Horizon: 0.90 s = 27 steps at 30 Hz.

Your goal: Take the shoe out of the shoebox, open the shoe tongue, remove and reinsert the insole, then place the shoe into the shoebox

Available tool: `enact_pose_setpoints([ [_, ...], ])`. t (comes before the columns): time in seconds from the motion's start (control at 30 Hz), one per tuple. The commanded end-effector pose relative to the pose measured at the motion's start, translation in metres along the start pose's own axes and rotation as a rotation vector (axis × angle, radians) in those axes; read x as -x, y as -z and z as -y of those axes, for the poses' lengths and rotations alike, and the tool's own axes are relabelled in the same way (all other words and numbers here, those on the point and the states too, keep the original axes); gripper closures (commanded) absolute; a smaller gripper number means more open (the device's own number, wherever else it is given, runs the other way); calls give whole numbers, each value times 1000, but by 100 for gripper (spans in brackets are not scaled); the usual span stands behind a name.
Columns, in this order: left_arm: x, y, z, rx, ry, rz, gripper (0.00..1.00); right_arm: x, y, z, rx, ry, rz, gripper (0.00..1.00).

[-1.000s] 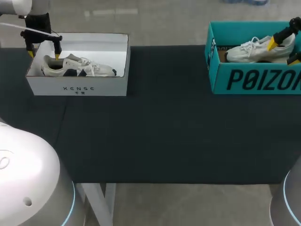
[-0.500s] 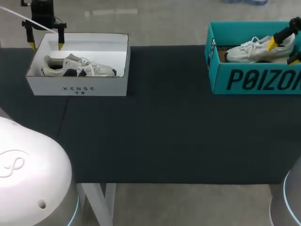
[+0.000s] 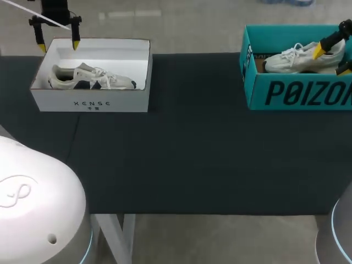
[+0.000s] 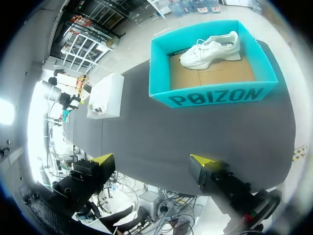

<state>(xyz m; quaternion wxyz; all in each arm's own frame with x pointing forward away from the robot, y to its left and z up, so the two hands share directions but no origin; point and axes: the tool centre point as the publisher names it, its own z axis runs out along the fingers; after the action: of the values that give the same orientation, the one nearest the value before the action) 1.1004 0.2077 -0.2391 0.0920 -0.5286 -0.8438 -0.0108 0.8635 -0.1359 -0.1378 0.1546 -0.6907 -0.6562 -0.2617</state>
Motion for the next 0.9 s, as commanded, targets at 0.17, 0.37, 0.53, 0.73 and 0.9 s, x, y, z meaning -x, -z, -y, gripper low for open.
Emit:
enact_pose_setpoints([
  [0.17, -10, 13, 50, 21, 1042, 120, 0, 40, 20, -28, -110, 13, 110, 0],
  [0.37, -12, 12, 56, 24, 1042, 114, 0, 74, 36, -56, -98, 33, 167, 0],
  [0.53, -12, 12, 56, 24, 1042, 114, 0, 85, 42, -78, -89, 91, 174, 0],
  [0.73, -12, 12, 56, 24, 1042, 114, 0, 81, 40, -93, -106, 110, 196, 0],
  [0.9, -12, 12, 56, 24, 1042, 114, 0, 81, 40, -93, -106, 110, 196, 0],
])
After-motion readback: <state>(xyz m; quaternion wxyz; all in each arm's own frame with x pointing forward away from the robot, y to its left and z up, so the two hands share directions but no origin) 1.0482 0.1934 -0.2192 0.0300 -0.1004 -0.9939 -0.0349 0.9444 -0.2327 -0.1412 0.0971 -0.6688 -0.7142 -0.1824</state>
